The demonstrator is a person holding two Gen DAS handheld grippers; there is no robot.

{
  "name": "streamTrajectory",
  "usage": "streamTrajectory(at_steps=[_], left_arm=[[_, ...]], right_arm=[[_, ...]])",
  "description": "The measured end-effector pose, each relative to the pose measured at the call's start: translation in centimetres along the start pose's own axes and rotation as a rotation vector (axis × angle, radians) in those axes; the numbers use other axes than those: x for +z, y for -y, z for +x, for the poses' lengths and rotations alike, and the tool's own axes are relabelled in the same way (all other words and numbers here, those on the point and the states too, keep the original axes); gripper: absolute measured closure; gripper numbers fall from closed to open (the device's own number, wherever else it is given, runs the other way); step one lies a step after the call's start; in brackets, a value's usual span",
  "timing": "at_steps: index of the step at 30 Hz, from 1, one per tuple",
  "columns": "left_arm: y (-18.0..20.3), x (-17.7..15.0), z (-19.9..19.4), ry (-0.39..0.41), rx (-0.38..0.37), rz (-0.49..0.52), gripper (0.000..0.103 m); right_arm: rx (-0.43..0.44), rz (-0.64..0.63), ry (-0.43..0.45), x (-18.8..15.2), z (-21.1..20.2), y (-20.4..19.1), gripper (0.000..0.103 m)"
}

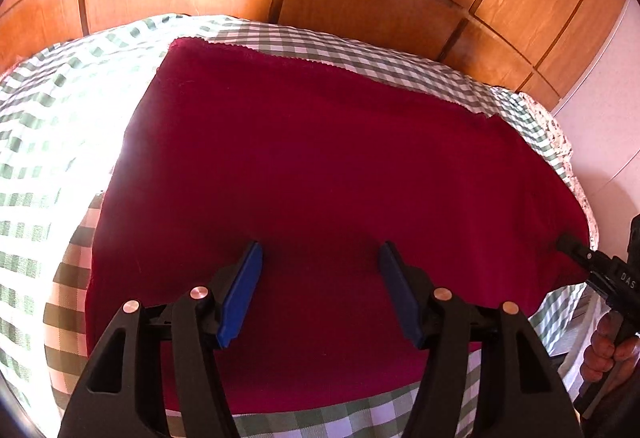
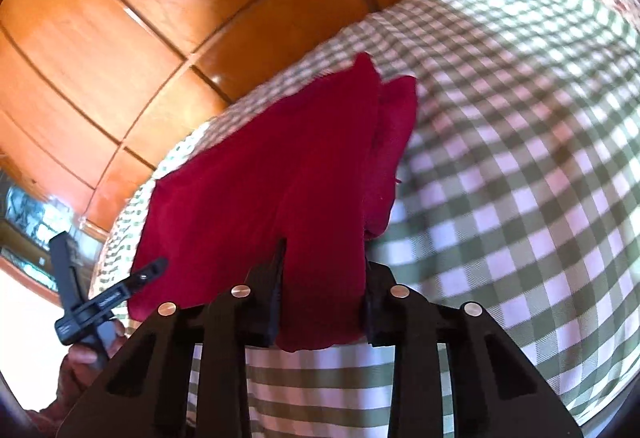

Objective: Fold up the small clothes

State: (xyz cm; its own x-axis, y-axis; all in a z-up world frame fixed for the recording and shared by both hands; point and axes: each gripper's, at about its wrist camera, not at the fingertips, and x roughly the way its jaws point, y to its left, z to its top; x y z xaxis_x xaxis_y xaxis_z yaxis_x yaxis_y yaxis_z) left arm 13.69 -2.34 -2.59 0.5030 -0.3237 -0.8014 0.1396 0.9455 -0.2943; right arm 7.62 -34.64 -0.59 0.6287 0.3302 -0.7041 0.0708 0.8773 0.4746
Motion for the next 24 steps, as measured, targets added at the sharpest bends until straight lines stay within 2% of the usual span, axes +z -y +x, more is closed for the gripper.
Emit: streamTrajectory(at_steps=[7,11,14,16,19,24], left_arm=[[-0.9,0.1,-0.5,-0.003,-0.047,-0.028,0.046],[-2.6,0.6,-1.4,-0.013,-0.141,-0.106,0.05],[-4.2,1.0,-2.5,-0.01,-0.245,-0.185,0.05],[-4.3,1.3,-3.2,0.003,-0.287,-0.2,0.05],[-3.5,2.2,-4.3,0.022,-0.335,-0.182,0.049],[-0.1,5.0,-4.2,0.001,-0.413,-0.106,0.037]], right_arm=[[0.029,-0.14,0.01,0.9,0.3,-5.3,0.075],[0.042,-0.247,-0.006,0.8,1.2,-8.9,0.075],[0.042,-0.318,-0.023,0.3,2.2,-11.2,0.075],[0.025,-0.364,-0.031,-0.1,3.0,-12.4,0.075],[-0.017,-0.447,-0.043,-1.1,4.1,-14.1,0.075],[-0.074,-0.537,-0.029,-2.2,4.7,-15.1,0.075]])
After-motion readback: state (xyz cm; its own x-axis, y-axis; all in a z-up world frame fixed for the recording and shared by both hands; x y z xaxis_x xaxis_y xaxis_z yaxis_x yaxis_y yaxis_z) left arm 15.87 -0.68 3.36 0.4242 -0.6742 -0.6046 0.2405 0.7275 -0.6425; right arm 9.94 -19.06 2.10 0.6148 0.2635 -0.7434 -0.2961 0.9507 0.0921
